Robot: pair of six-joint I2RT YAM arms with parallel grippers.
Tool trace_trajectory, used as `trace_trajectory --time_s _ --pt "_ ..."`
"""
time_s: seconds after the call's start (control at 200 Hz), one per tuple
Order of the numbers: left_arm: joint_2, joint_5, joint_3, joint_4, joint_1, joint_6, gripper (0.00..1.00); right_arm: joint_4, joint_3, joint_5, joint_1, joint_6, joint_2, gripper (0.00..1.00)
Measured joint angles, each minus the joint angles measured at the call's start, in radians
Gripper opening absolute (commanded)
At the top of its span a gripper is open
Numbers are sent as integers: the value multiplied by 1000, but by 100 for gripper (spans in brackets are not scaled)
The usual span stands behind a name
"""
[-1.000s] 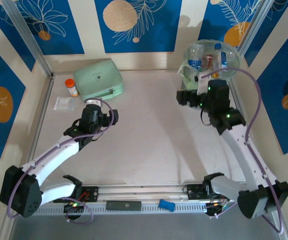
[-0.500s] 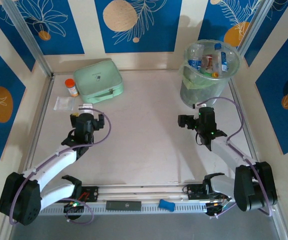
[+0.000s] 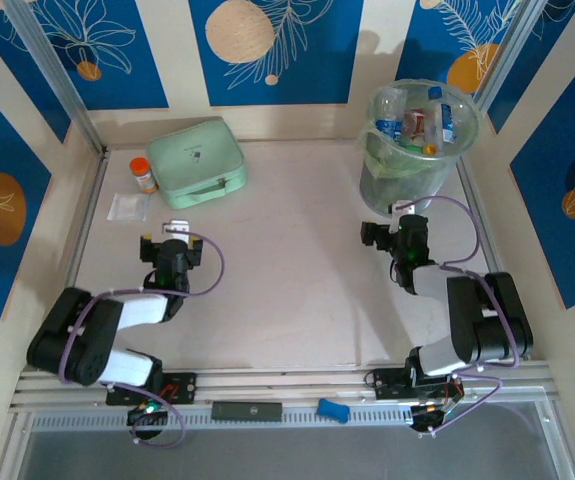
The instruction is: Put the plastic bottles in the bin
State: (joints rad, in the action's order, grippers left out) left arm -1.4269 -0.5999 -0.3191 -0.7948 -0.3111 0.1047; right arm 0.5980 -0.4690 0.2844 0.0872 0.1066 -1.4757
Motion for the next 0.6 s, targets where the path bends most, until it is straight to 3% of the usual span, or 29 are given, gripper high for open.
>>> trace_trajectory --time_s 0.135,0.32,0.6 --pt "-96 39 -2 -135 15 37 99 79 24 -26 -34 5 -19 99" --pt "-100 147 25 -240 75 35 99 163 66 -39 -67 17 -48 99" --pt "-140 304 34 -286 146 9 99 199 66 -50 -67 17 -48 99"
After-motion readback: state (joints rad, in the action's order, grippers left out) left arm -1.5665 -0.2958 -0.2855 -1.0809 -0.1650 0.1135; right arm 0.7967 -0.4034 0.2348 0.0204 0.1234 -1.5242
